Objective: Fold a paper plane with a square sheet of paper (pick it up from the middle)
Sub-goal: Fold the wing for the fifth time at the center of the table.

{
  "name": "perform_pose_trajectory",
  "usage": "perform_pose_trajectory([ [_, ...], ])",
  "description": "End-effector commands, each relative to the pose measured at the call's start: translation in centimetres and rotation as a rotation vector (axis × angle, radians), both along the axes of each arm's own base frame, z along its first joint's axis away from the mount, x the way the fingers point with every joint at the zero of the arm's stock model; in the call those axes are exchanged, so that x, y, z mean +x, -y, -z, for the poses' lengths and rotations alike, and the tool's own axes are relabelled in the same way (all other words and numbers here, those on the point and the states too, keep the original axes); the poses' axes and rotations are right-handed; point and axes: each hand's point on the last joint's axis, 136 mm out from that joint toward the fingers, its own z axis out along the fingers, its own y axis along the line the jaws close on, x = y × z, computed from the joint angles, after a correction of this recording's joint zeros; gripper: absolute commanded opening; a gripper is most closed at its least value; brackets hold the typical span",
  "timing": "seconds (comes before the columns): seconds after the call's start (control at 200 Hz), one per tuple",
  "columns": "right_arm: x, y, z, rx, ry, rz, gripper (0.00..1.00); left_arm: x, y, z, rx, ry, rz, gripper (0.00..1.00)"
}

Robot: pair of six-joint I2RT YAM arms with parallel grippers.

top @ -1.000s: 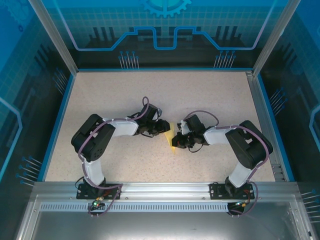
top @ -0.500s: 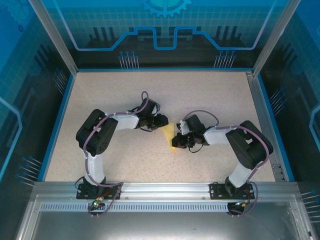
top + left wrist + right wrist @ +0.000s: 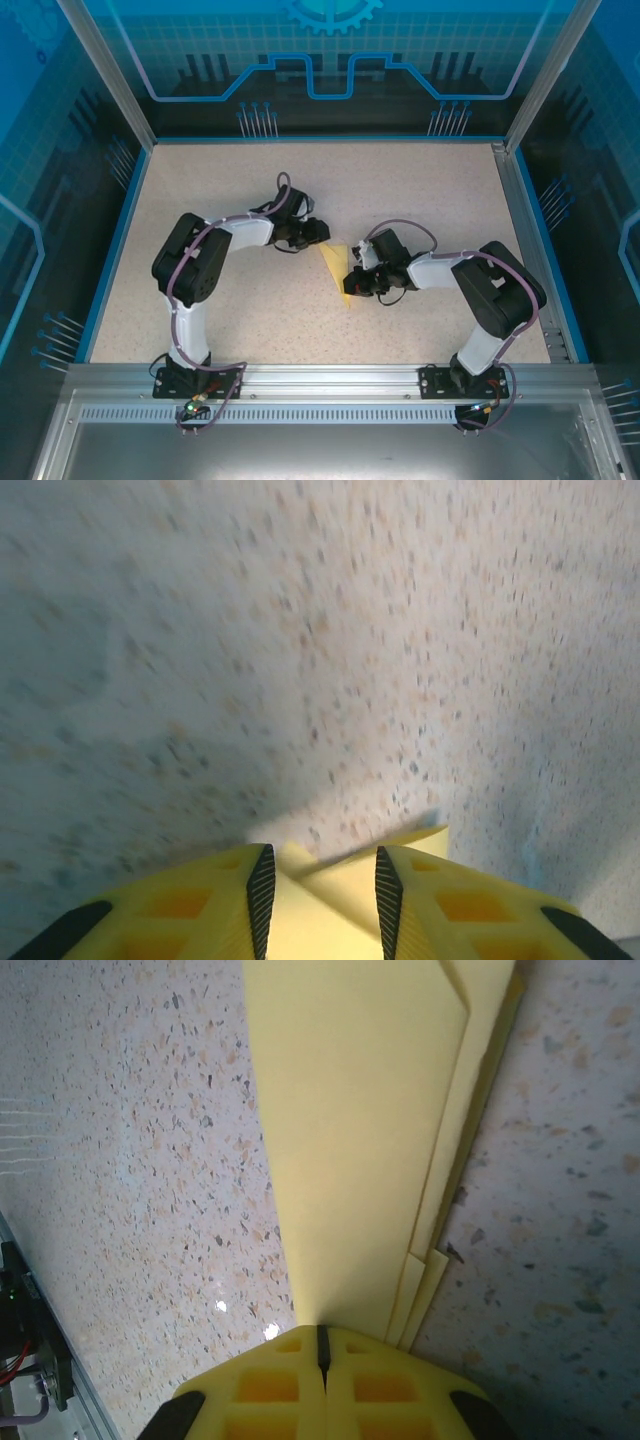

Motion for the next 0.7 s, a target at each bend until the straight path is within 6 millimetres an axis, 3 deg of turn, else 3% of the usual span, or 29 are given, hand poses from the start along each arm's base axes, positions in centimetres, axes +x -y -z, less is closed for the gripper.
perform_pose_trajectory([
  [0.0, -4.6, 4.2, 4.8, -0.216, -0.205, 0.018, 0.03, 0.9, -0.4, -2.9, 0.001, 0.051, 0.018, 0.36],
  [0.16, -3.9, 3.7, 4.3, -0.195, -0.194, 0.028, 0.03, -0.6, 1.1, -7.3, -0.111, 0.109, 0.059, 0.36],
  [0.29, -3.5, 3.5, 4.0, -0.183, -0.190, 0.035, 0.04, -3.3, 3.1, -7.9, -0.154, 0.107, 0.142, 0.35],
  [0.45, -3.3, 3.4, 3.6, -0.174, -0.181, 0.045, 0.05, -6.1, 5.1, -5.0, -0.127, 0.043, 0.229, 0.31],
  [0.695, -2.8, 2.8, 2.3, -0.132, -0.157, 0.044, 0.05, -5.7, 4.0, 0.4, -0.015, -0.041, 0.166, 0.27],
])
